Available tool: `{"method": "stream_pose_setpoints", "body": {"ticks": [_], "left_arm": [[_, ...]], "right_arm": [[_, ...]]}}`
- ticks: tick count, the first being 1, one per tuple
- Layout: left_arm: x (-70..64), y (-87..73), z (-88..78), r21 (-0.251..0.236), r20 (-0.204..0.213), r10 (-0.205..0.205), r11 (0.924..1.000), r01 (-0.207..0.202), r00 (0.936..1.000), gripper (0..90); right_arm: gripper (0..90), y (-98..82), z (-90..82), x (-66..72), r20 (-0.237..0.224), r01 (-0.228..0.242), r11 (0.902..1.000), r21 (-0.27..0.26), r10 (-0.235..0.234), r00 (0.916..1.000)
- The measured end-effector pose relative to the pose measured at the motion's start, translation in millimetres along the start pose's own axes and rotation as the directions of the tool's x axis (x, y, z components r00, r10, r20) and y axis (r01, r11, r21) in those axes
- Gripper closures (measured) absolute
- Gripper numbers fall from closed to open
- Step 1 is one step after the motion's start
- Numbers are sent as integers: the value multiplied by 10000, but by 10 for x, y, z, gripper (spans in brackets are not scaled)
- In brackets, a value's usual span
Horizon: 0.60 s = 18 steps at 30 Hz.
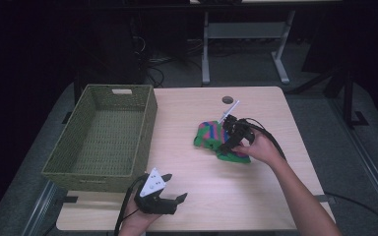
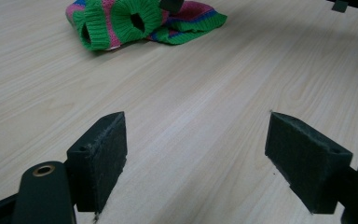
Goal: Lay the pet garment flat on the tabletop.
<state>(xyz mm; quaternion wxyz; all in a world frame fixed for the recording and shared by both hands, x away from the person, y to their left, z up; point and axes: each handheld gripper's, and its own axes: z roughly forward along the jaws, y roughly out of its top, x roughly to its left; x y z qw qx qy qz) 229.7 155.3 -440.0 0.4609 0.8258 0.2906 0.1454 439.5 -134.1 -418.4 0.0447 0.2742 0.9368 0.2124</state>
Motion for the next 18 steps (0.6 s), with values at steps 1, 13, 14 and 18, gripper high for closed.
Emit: {"method": "stream_pose_setpoints", "body": {"ticks": [1,13,14,18], "left_arm": [[0,0,0,0,0,0,10000,0,10000,204],[6,1,2,4,35,0,10000,0,10000,205],[8,3,6,29,46,4,10000,-4,10000,205],[-2,5,5,16,42,39,10000,-39,10000,204]], "right_arm": [[184,0,0,0,0,0,10000,0,0,10000],[222,45,275,-11,338,-3,9976,692,-20,9994],[233,47,301,-7,387,-93,9972,738,64,9992],[259,38,324,-4,574,-190,9970,754,147,9982]]}}
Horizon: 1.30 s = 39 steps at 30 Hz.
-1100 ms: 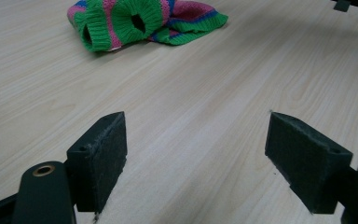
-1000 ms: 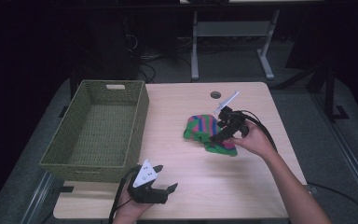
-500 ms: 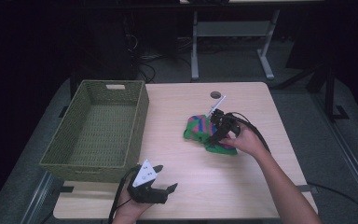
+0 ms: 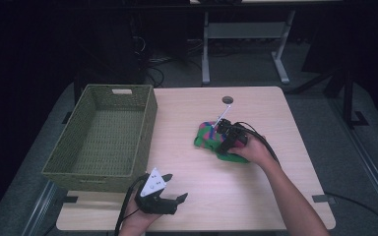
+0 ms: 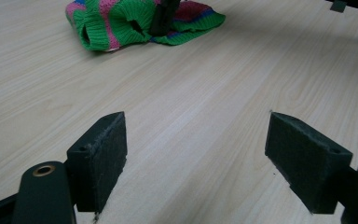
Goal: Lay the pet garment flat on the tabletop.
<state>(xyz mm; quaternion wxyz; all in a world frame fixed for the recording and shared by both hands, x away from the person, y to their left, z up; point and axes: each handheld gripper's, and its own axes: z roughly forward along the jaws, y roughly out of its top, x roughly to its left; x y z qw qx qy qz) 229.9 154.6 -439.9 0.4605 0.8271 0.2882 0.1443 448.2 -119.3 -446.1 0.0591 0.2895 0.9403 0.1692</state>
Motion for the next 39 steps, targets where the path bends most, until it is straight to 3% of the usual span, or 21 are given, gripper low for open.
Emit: {"method": "stream_pose_setpoints", "body": {"ticks": [6,12,17,21,27,32,39], "left_arm": [[-12,0,-1,-3,-13,2,10000,-2,10000,204],[-11,3,8,35,-13,-12,10000,12,10000,204],[-17,5,16,77,-20,33,10000,-33,10000,204],[-25,6,14,-52,-132,-8,10000,8,9999,204],[-11,2,13,-16,-135,18,10000,-18,9999,204],[-21,8,-4,-160,-310,44,9999,-49,9995,205],[24,-10,-45,-362,-355,-273,9990,261,9990,205]], "right_arm": [[300,-83,7,-15,-10,-383,9979,-532,383,9993],[329,-107,4,-30,-56,-509,9961,-717,507,9987],[353,-107,-3,-26,-47,-604,9957,-710,602,9982],[437,-112,-16,-36,-66,-677,9951,-724,674,9977],[491,-114,-24,-53,-53,-846,9936,-747,845,9964],[571,-98,-39,-65,12,-1297,9896,-628,1301,9915],[651,-42,-63,-83,56,-1904,9811,-342,1907,9816]]}}
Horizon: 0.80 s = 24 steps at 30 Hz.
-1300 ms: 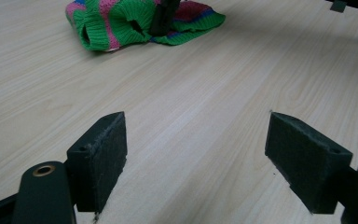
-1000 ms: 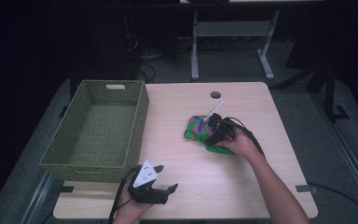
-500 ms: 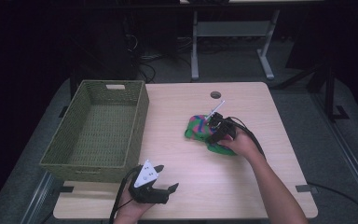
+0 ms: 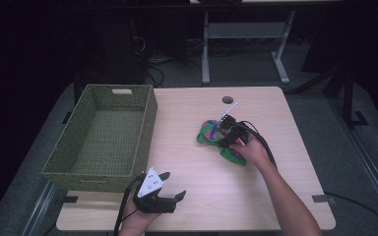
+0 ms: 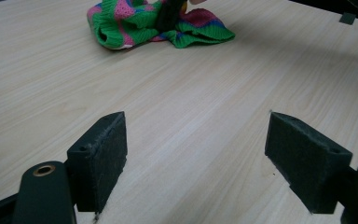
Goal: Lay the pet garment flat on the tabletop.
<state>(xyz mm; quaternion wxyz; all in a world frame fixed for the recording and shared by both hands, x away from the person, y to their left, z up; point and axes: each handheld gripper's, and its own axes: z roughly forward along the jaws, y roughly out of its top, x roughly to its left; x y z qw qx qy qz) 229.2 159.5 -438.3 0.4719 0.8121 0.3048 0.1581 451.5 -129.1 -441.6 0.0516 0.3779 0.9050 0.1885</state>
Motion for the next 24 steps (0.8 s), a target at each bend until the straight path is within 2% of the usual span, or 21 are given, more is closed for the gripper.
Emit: {"method": "stream_pose_setpoints", "body": {"ticks": [2,5,10,13,18,19,24], "left_arm": [[6,3,-3,20,11,16,10000,-16,10000,205],[3,8,4,-28,2,14,10000,-14,10000,206],[-7,6,19,33,20,22,10000,-22,10000,205],[-13,5,24,42,24,9,10000,-9,10000,205],[-13,2,18,-58,-67,22,10000,-23,10000,205],[-5,2,15,-108,-91,-42,9999,41,9999,205],[9,-1,20,-104,-92,-156,9998,156,9998,205]], "right_arm": [[674,-4,-18,-25,-221,-245,9997,36,246,9995],[682,-13,-40,-41,-289,-254,9997,13,254,9993],[685,-66,-193,-111,-663,-501,9978,-430,471,9967],[685,-103,-288,-159,-684,-697,9954,-664,651,9955],[687,-166,-401,-245,-865,-980,9903,-981,896,9922],[687,-199,-454,-283,-1000,-1104,9870,-1171,989,9901],[687,-246,-545,-295,-881,-972,9881,-1195,870,9923]]}}
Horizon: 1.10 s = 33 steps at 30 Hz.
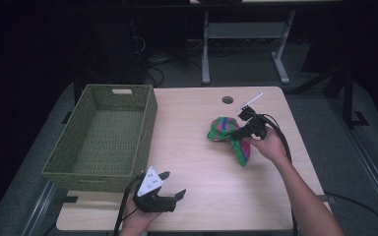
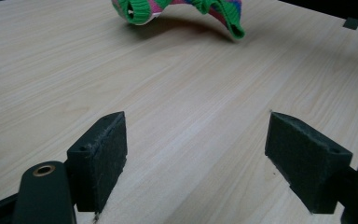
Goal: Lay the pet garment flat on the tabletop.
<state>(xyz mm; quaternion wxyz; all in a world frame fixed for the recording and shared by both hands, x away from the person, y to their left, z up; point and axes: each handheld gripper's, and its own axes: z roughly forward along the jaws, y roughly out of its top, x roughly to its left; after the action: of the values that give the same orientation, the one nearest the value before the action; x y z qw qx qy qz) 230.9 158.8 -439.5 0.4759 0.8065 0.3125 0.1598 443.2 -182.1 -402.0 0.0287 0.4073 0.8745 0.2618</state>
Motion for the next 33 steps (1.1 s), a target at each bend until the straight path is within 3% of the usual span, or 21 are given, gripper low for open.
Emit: {"method": "stream_pose_setpoints", "body": {"ticks": [9,19,27,33], "left_arm": [[-10,-1,20,40,8,-5,10000,5,10000,205],[17,0,3,49,-54,-64,10000,64,10000,205],[20,-4,-4,-54,-65,-143,9999,143,9999,205],[29,-5,1,-43,-94,-185,9998,184,9998,205]], "right_arm": [[687,-57,-303,45,-567,262,9983,-520,-292,9980],[686,-168,-499,170,-819,558,9929,-1048,-645,9945],[685,-241,-612,332,-919,1012,9870,-1249,-1131,9893],[684,-289,-603,437,-984,1408,9834,-1146,-1522,9834]]}}
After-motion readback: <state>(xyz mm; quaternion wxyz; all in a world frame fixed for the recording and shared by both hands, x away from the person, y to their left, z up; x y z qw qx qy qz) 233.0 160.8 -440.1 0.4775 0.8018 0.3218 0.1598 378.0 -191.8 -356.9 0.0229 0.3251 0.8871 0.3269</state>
